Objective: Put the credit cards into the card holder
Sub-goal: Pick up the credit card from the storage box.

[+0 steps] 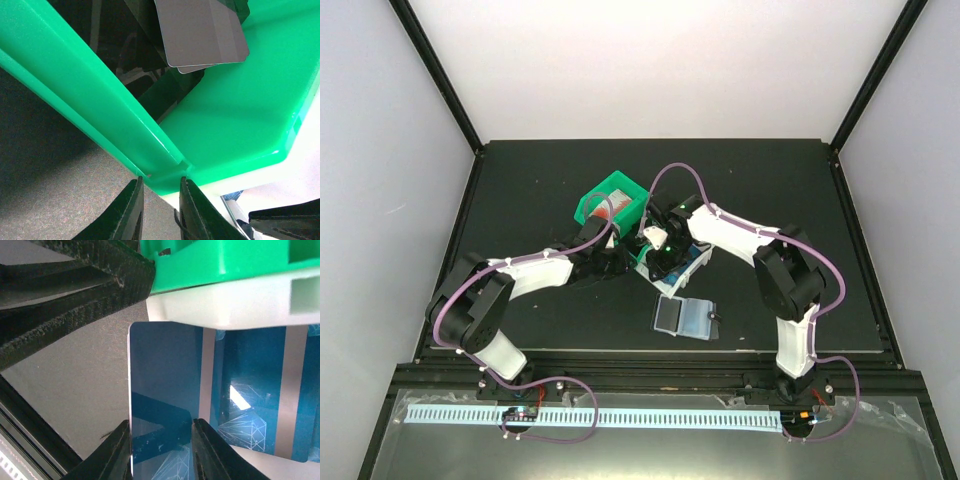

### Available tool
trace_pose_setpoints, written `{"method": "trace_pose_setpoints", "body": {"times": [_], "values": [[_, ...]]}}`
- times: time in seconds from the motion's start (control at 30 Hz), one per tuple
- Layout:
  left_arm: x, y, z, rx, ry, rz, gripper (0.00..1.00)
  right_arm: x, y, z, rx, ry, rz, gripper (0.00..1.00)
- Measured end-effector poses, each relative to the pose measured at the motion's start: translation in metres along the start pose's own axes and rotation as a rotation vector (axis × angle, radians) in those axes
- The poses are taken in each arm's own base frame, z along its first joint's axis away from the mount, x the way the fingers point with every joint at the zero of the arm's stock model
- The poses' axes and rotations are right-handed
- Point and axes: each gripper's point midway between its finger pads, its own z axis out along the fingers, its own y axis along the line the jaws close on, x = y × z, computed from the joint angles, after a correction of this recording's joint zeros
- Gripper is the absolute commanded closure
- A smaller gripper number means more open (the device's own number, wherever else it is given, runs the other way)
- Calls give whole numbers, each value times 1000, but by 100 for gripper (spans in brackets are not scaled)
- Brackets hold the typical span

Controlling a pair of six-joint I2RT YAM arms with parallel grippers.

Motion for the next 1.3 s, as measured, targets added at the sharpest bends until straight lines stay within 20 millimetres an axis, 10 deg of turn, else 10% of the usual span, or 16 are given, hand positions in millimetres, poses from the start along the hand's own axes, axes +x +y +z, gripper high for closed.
{"method": "trace_pose_setpoints", "body": {"times": [0.83, 1.3], "values": [[2, -1, 2, -1, 2, -1, 75, -3, -20, -15, 148, -42, 8, 97], [-13, -40, -35, 124, -76, 56, 31, -15, -32, -71, 134, -210, 67, 99]]}}
